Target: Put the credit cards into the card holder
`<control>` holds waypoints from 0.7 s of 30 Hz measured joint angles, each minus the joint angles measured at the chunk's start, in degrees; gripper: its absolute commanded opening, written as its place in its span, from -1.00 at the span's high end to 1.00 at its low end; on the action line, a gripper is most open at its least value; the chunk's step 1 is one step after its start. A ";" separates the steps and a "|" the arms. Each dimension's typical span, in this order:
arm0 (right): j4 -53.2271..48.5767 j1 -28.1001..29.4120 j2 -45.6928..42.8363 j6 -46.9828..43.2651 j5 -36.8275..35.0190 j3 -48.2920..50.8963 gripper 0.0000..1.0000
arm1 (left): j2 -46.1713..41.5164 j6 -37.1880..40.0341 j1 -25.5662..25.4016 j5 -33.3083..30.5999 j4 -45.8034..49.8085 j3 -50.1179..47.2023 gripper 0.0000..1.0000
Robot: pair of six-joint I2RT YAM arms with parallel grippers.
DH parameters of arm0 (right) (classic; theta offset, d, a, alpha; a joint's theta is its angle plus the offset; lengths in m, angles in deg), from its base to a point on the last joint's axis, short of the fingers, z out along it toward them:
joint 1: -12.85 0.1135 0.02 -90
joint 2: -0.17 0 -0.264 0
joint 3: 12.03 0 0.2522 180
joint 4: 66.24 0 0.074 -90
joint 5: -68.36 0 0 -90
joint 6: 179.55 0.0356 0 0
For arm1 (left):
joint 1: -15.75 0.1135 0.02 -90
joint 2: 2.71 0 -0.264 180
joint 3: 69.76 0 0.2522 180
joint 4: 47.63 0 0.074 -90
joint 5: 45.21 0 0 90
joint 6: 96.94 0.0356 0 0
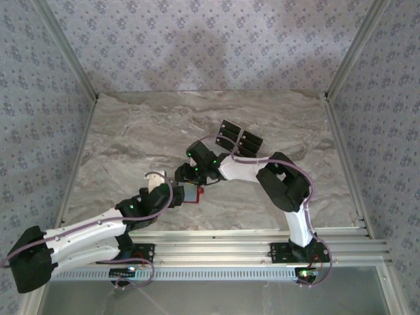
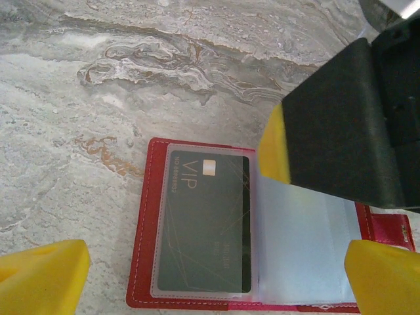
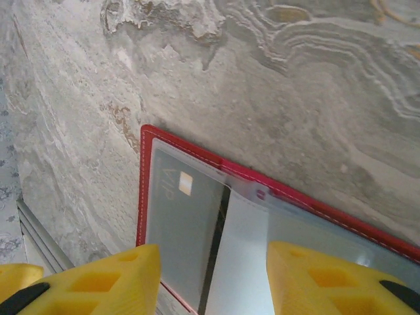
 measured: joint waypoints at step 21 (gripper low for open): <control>-2.45 2.64 5.77 0.37 1.22 -8.72 0.02 | -1.07 -1.20 0.57 -0.63 1.16 -1.49 -0.99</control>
